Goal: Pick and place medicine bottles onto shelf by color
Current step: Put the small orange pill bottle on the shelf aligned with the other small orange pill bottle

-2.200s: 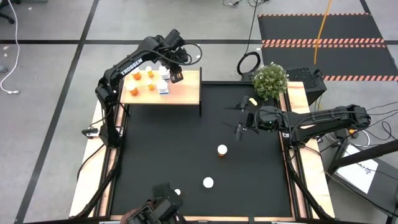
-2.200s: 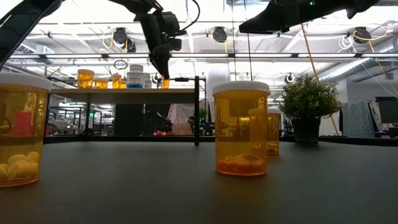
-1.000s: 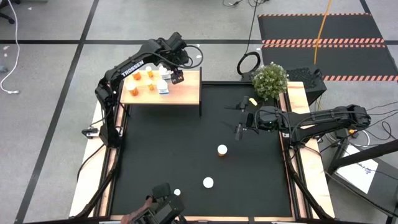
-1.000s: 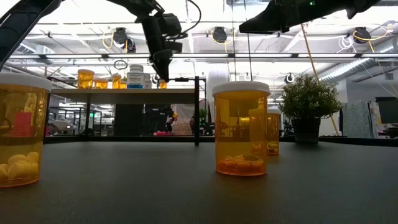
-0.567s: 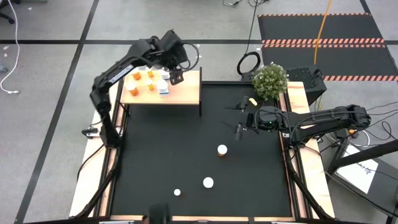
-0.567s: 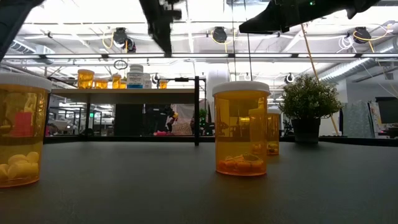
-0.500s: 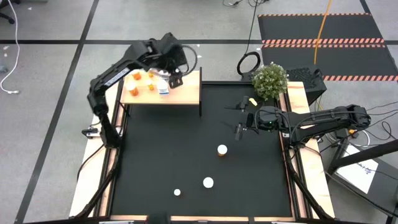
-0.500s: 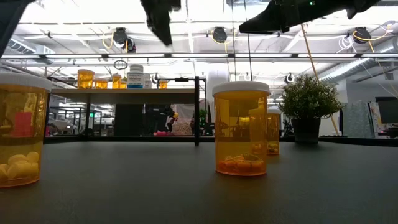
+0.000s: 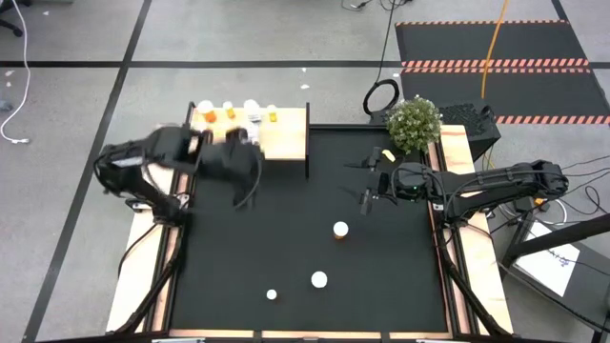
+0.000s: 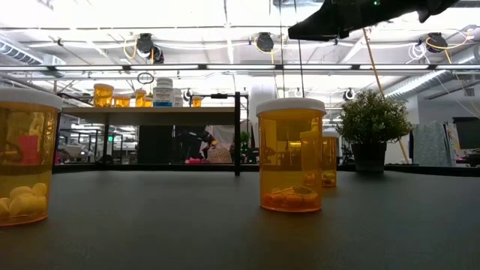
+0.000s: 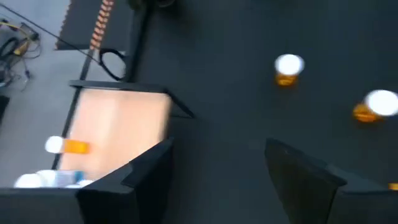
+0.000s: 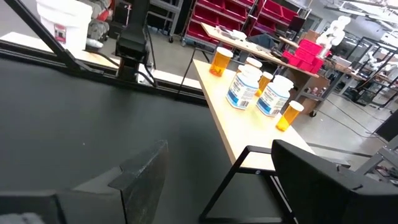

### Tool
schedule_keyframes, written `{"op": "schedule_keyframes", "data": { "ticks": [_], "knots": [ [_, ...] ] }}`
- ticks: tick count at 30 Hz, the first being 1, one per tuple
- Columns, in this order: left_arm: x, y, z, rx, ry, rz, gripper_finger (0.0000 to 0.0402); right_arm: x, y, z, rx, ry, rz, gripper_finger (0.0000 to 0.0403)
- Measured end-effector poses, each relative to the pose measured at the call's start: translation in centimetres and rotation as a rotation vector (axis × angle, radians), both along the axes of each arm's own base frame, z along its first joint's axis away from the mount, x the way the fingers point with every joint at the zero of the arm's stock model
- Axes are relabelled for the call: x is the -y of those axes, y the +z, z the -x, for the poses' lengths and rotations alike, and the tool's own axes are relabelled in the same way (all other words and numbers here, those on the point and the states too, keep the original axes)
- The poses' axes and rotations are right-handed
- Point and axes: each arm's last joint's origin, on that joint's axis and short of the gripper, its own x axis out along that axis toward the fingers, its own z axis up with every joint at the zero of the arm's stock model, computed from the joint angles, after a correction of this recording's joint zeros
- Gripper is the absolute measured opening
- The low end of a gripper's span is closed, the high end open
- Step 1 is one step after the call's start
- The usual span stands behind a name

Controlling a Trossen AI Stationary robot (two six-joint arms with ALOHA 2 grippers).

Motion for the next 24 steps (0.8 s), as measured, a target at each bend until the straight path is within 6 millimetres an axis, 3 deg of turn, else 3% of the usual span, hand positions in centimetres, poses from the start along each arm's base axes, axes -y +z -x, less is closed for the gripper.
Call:
{"op": "schedule_keyframes", "data": {
  "ticks": [6, 12, 17, 24],
  "knots": [
    [6.5, -3.4, 0.3, -0.036, -0.016, -0.112, 0.0248, 0.0, 0.1, 0.0, 0.02, -0.005, -0.047, 0.0281],
    [10.8, -8.2, -0.1, -0.006, -0.036, -0.149, 0.0248, -0.5, 0.1, -0.1, 0.04, 0.13, -0.177, 0.0277],
    [13.1, -11.9, -0.5, 0.029, -0.118, -0.173, 0.0248, -1.4, -0.1, -0.2, 0.043, 0.188, -0.313, 0.0253],
    [14.7, -16.0, 0.3, 0.025, -0.107, -0.132, 0.0248, -3.8, -1.7, -1.0, -0.038, 0.195, -0.354, 0.0218]
  ]
}}
